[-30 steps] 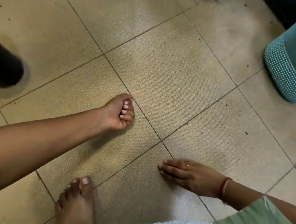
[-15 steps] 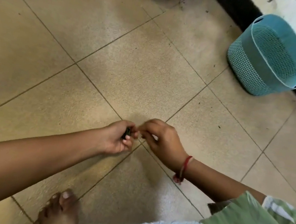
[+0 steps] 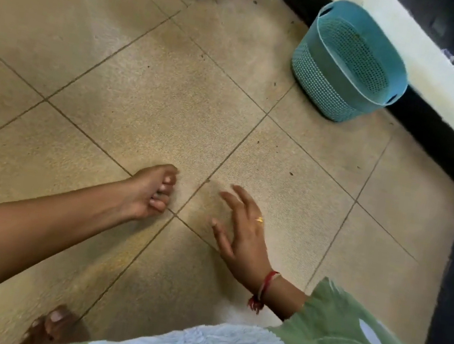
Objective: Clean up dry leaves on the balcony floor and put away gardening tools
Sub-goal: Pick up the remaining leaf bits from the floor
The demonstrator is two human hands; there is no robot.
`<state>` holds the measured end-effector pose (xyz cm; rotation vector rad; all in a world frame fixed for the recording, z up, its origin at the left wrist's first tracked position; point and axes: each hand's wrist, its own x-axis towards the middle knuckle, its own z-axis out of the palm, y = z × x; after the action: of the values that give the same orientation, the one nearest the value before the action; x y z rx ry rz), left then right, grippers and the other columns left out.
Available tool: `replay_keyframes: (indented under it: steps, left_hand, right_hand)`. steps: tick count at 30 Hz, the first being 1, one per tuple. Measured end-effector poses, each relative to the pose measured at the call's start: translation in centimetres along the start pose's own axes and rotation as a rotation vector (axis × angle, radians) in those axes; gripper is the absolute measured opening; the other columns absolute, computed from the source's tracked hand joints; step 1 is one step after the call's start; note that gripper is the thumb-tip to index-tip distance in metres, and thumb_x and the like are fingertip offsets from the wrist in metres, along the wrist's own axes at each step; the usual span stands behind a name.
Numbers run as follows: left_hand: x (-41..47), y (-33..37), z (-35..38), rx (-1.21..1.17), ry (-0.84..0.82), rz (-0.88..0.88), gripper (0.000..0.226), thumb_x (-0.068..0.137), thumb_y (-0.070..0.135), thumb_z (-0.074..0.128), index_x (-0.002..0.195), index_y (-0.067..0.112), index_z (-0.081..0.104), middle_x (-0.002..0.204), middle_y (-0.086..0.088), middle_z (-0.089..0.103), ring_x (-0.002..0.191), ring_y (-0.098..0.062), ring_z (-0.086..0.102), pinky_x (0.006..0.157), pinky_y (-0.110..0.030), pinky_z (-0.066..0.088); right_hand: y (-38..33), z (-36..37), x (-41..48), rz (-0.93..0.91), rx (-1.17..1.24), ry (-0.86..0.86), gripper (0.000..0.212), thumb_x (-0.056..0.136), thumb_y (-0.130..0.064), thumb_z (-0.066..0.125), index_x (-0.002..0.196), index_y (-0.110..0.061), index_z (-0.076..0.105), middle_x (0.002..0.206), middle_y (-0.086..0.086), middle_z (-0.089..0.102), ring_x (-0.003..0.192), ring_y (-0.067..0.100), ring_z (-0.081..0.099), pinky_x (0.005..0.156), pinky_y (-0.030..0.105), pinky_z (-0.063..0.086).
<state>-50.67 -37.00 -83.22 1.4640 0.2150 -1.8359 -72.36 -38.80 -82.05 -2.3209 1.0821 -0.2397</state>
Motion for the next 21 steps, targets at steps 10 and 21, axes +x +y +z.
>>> replay_keyframes:
  steps: [10,21]
  left_hand:
    - [0.9,1.7,0.1,-0.084,-0.03,0.005,0.059,0.093,0.03,0.041,0.035,0.022,0.029,0.034,0.008,0.019,0.024,-0.006,0.016,0.029,-0.01,0.009]
    - [-0.8,1.7,-2.7,-0.277,0.045,0.028,0.057,0.092,0.028,0.042,0.036,0.022,0.029,0.034,0.008,0.02,0.025,-0.006,0.016,0.028,-0.009,0.011]
  right_hand:
    - [10.6,-1.3,3.7,0.585,-0.215,0.01,0.079,0.094,-0.062,0.014,0.149,-0.012,-0.011,0.157,0.006,-0.015,0.145,0.019,-0.013,0.119,0.041,-0.003]
    - [4.5,0.3,14.0,0.143,-0.272,-0.119,0.054,0.101,-0.017,0.028,0.15,-0.008,0.008,0.158,0.012,0.003,0.146,0.024,0.005,0.116,0.031,0.002]
